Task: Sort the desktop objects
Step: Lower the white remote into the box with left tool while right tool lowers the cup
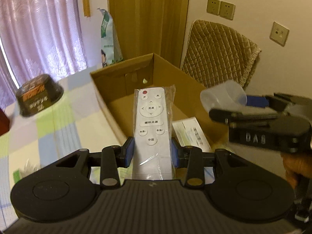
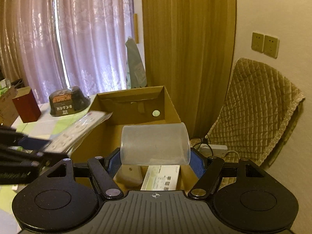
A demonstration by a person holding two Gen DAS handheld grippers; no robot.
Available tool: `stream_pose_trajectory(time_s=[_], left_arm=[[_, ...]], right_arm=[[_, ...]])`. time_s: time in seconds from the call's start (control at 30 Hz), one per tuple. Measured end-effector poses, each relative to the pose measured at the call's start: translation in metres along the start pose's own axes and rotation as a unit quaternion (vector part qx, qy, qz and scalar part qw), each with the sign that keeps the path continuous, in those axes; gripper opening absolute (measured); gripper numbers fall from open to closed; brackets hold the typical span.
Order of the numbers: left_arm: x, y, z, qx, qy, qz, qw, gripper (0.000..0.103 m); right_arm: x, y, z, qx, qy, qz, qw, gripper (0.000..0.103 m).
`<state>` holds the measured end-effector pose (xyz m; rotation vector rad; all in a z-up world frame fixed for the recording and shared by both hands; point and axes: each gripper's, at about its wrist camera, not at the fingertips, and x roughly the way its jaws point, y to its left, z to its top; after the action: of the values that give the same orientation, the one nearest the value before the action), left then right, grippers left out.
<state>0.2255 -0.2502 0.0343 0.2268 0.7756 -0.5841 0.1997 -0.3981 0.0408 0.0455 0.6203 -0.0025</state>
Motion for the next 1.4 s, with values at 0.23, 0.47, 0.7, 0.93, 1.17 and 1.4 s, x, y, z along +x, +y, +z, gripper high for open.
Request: stream_pose_trajectory(time_s=[0.23,0.47,0.7,0.93,1.17,1.4], left_arm=[[0.06,0.005,0.026,0.021,0.016,0.009,0.9996,0.033],[0.084,0.008,0.023,0.033,0.026,0.011,0.999,0.034],[0.084,0.01,0.024,0.037,0.005,0.019,0.9991,0.055],[0.069,0.016,0.023,0.04,-0.005,0.026,0.9988,0.055],[0.062,0.02,0.019,0.036,-0.005,0.03,0.9989,0.055],[0.056,0.026,0.017,0.03,-0.008,0.033,0.999,0.055]], right_arm=[[0.037,-0.008,-0.002,-0.007,0.019,-0.001,1.0,0.071],[0.05,-0.009,-0.009,-0.012,0.029,0.0,1.0,0.071],[0.056,-0.008,-0.012,-0.017,0.034,0.0,0.999,0.071],[0.058,-0.004,-0.011,-0.02,0.037,0.001,0.999,0.071],[0.061,0.002,-0.009,-0.027,0.041,0.005,0.999,0.071],[0.07,0.007,-0.009,-0.044,0.049,0.009,0.998,0.072]])
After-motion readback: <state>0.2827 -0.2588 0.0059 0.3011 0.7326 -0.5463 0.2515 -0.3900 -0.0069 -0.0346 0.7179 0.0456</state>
